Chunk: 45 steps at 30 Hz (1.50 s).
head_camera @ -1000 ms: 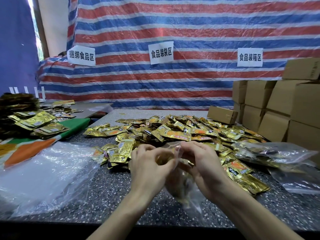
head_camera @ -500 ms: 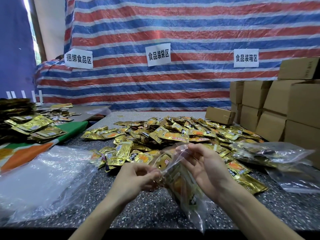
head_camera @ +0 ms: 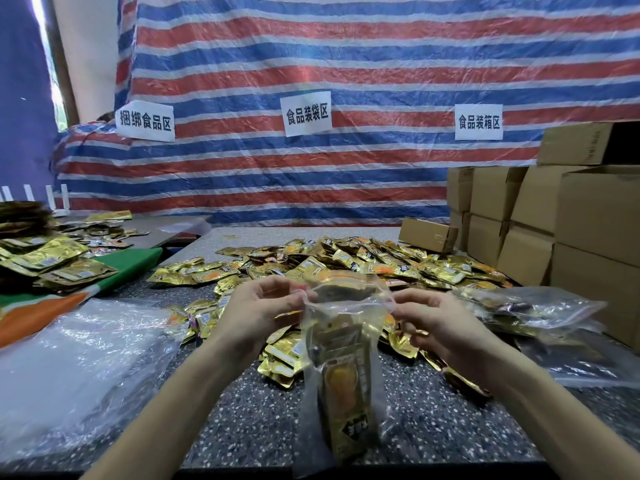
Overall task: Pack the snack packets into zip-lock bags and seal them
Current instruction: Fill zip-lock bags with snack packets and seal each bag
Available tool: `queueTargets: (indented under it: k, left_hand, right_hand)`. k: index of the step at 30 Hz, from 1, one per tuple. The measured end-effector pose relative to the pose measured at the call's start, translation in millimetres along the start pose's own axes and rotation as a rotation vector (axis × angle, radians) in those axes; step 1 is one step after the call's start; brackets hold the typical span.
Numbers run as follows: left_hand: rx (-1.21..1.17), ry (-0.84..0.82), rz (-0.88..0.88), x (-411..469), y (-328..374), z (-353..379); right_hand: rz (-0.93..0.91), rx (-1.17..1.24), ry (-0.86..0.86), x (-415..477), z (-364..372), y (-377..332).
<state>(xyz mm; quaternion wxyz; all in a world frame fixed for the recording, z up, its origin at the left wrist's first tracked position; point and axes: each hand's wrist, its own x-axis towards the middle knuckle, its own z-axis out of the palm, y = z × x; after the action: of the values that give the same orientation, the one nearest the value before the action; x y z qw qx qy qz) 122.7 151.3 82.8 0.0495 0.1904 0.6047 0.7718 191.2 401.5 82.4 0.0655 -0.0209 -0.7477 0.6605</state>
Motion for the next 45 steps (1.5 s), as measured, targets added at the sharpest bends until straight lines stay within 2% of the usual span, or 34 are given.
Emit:
queueTargets:
  k: [3, 7, 12, 15, 18, 24, 26, 29, 32, 35, 39, 43, 45]
  left_hand:
    - [-0.066, -0.046, -0.038, 7, -2, -2]
    - [-0.154, -0.083, -0.088, 11, -7, -4]
    - [-0.267, 0.158, -0.117, 15, -11, -10]
    - [-0.127, 0.175, -0.087, 13, -6, -13]
    - [-0.003, 0.14, 0.017, 12, 3, -16]
    - [0.443, 0.029, 0.469, 3, 13, -13]
    - [0.659, -0.006, 0.605, -1, 10, -13]
    - [0.91, -0.063, 0.739, -3, 10, -16]
    - [0.999, -0.193, 0.743, -5, 16, -19]
    - [1.074, -0.324, 0.689, -7, 27, -23]
    - [1.152, -0.348, 0.682, -4, 45, -23]
    - [0.992, -0.274, 0.62, 3, 60, -21]
    - [0.862, -0.267, 0.557, 2, 63, -19]
  right_hand:
    - [-0.095, -0.153, -0.014, 3, 2, 0]
    - [-0.115, -0.075, -0.176, 8, 10, -1]
    - [-0.206, 0.072, -0.052, 16, 12, 2]
    - [-0.228, 0.145, 0.001, 15, 8, -2]
    - [-0.253, 0.123, -0.029, 10, 2, -12]
    - [-0.307, 0.078, -0.081, 7, -9, -27]
    - [-0.341, 0.034, -0.118, 6, -11, -27]
    - [-0.48, -0.168, -0.133, 3, -12, -25]
    - [-0.615, -0.438, -0.098, 2, -13, -29]
    - [-0.639, -0.641, -0.143, -2, -18, -39]
    - [-0.616, -0.613, -0.196, -8, -24, -55]
    - [-0.678, -0.642, -0.12, -10, -25, -66]
    - [-0.693, -0.583, -0.086, -12, -26, -67]
